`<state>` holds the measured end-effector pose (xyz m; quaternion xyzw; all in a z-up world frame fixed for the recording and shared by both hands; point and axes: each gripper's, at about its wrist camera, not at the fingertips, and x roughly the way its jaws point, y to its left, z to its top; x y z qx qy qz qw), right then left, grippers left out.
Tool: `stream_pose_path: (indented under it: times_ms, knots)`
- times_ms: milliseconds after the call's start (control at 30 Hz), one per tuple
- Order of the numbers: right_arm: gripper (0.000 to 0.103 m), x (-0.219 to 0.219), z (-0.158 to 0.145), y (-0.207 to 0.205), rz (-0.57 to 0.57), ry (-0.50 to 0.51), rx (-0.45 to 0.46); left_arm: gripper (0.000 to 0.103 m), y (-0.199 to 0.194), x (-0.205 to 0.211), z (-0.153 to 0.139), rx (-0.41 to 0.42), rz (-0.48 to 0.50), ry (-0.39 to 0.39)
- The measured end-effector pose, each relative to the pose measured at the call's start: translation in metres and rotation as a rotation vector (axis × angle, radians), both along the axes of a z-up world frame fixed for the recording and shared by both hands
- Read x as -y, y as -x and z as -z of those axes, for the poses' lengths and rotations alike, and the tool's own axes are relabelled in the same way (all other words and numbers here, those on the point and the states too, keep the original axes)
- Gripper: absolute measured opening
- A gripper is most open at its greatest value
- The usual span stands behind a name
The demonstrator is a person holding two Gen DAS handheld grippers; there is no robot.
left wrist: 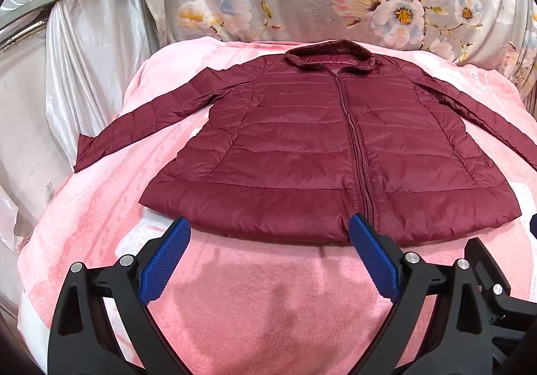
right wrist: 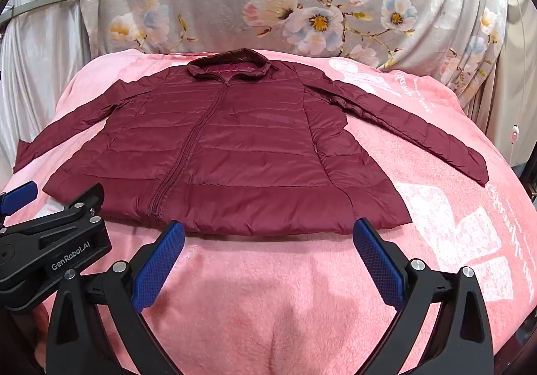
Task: Fold large clothes
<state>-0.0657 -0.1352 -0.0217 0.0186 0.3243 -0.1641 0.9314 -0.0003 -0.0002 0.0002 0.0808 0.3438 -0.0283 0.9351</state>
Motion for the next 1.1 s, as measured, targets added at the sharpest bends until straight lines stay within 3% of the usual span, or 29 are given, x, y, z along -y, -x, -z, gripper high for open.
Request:
stream_pose_path:
  times_ms: [1100]
  knots:
    - [0.098,-0.0029,-0.0006,0.0008,-0.004,0.009,0.002,0.093,-0.0001,-0.0003,0.0001,-0.004,-0.003,0.006]
